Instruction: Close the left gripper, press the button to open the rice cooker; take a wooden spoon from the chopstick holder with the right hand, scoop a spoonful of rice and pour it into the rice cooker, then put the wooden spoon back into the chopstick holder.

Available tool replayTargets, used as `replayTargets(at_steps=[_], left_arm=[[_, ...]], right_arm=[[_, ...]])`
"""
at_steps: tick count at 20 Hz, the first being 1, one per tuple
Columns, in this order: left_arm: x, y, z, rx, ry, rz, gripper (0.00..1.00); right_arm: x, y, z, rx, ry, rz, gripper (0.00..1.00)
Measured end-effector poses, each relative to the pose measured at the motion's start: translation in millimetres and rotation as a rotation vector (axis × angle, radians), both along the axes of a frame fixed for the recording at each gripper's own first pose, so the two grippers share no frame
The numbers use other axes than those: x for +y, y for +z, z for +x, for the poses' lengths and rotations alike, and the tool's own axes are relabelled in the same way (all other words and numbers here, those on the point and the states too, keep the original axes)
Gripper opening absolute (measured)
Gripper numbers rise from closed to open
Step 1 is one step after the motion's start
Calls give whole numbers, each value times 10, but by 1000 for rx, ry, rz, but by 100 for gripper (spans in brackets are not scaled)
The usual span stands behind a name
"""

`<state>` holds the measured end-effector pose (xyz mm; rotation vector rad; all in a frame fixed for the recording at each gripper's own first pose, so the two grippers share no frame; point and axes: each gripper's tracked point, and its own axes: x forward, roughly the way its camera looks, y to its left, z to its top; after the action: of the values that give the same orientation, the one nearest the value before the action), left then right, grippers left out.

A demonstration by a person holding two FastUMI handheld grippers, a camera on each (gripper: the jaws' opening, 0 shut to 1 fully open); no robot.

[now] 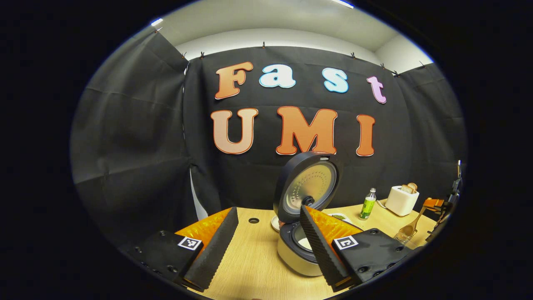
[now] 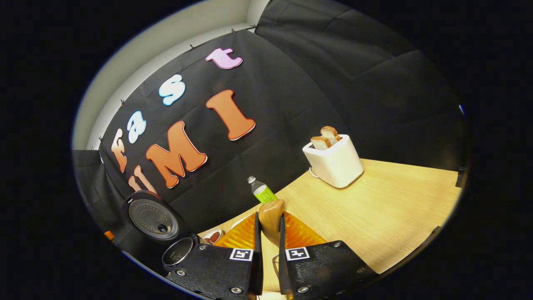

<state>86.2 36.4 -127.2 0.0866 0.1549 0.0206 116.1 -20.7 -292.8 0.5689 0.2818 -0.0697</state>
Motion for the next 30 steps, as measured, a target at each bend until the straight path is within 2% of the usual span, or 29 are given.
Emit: replayTargets(at_steps=[2,5,7,8,9,10,14,16,18,23,26,28,30], left_arm=[[0,-14,5,1,8,-6,97],[-51,-73,18,16,5,-10,99],[-36,-84,29,21,13,6,99],[-30,-90,30,21,16,11,99],[-30,-93,33,22,18,11,99],[-39,-95,32,22,20,7,97],[-53,-55,56,17,36,0,98],[-101,-30,82,15,39,2,98],[-185,-4,143,18,29,-4,97],[-487,205,440,16,7,1,97],[-757,430,775,4,-4,-16,97],[-991,556,1047,15,-27,-61,99],[-1117,686,1363,23,-25,-59,100]], right_arm=[[-17,-81,-2,8,5,0,16],[-81,-191,3,40,-9,-60,22],[-235,-114,-21,32,-65,-97,29],[-332,4,-31,10,-99,-122,40],[-409,97,-45,0,-120,-149,45],[-452,159,-80,0,-128,-179,55],[-537,561,-217,-14,-119,-326,87],[-511,743,-287,-13,-99,-377,94],[-475,924,-367,-13,-75,-417,94],[-503,1378,-390,-62,-77,-506,94],[-480,1597,-434,-89,-66,-543,94],[-517,1711,-432,-98,-72,-579,95],[-456,1797,-458,-103,-51,-586,95]])
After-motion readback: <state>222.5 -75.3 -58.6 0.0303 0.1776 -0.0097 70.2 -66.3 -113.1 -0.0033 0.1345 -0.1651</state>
